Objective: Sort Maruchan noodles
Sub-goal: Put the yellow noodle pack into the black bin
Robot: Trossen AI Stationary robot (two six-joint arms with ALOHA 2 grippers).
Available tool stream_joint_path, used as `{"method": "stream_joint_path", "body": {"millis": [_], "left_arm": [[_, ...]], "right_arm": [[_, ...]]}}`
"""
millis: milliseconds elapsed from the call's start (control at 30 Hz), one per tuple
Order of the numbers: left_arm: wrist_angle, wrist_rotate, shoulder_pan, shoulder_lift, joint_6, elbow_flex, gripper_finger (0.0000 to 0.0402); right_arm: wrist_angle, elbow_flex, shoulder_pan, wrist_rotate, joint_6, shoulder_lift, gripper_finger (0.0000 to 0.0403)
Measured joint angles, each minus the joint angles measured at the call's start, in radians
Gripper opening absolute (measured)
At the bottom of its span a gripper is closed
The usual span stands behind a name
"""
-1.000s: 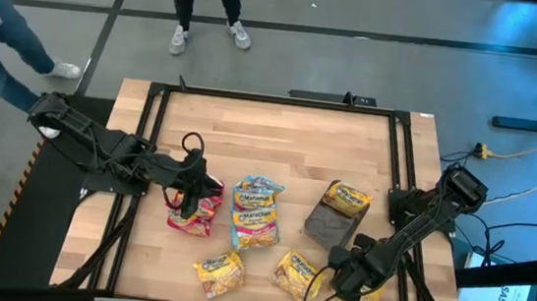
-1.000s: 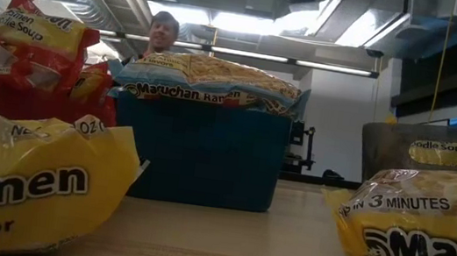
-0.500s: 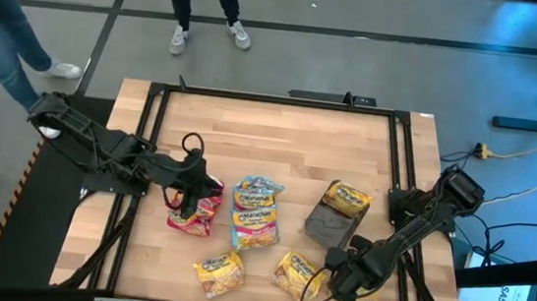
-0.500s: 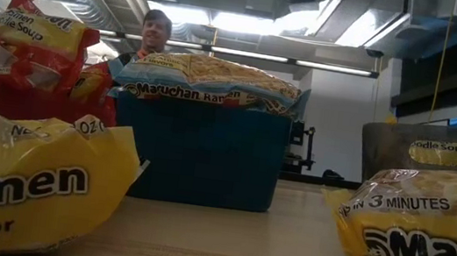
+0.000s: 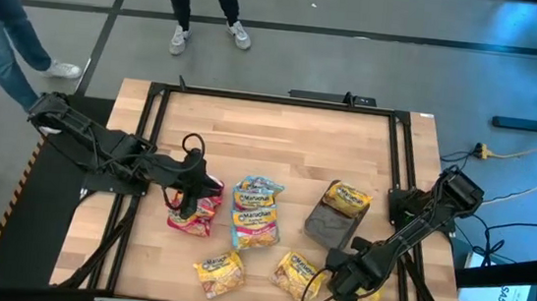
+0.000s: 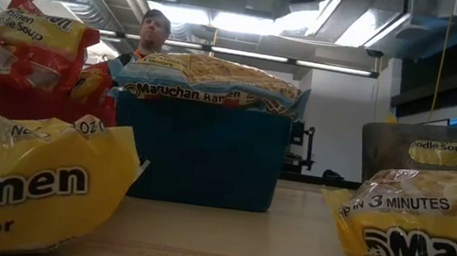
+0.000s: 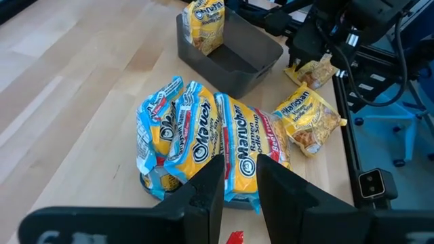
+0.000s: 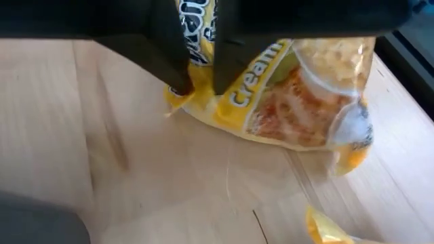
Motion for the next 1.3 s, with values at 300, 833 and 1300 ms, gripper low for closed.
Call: {"method": "stream_joint_path", "body": {"millis": [300, 833, 1300], "left_arm": [[0.001, 0.000, 0.000, 0.000, -0.002, 0.000, 0.0080], [0.001, -0.008, 0.000, 0.000, 0.000, 0.000, 0.0080], [0.001, -0.008, 0.000, 0.000, 0.000, 0.000, 0.0080]], "right_arm": [[-0.011, 0.000, 0.000, -0.012, -0.003, 0.000, 0.0007], [-0.287, 0.167, 0.001, -0.006, -0.011, -0.022, 0.0001], [-0.657, 0.375, 0.001, 0.099, 0.047, -0.022, 0.0000]]}}
